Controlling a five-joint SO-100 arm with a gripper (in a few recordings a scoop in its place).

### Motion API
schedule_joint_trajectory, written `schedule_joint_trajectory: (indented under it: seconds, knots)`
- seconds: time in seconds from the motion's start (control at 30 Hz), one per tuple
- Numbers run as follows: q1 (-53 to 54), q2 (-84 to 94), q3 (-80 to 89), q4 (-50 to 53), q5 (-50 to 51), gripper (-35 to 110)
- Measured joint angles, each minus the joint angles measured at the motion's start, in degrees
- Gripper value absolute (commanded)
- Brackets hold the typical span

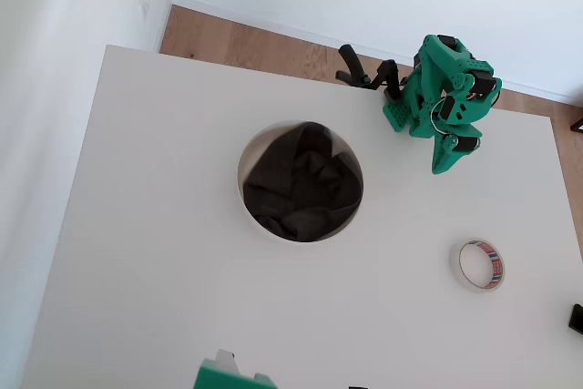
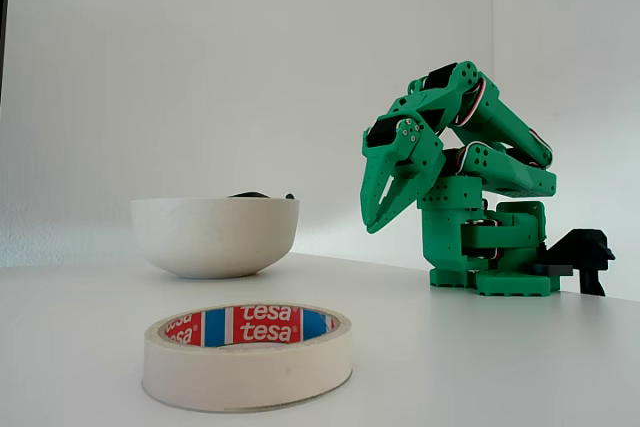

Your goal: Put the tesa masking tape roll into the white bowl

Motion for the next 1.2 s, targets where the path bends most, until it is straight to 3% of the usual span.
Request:
schedule_joint_trajectory:
  seconds: [0.37, 0.7, 0.87, 1.2]
  knots:
    - [-3.43, 0.00, 0.00, 0.35, -3.43, -8]
    - [2.64, -3.69, -5.45, -0.18, 2.72, -8]
    - [2.02, -23.38, -19.34, -4.04, 4.39, -7]
    - [-1.23, -71.54, -41.22, -16.79, 8.61, 21]
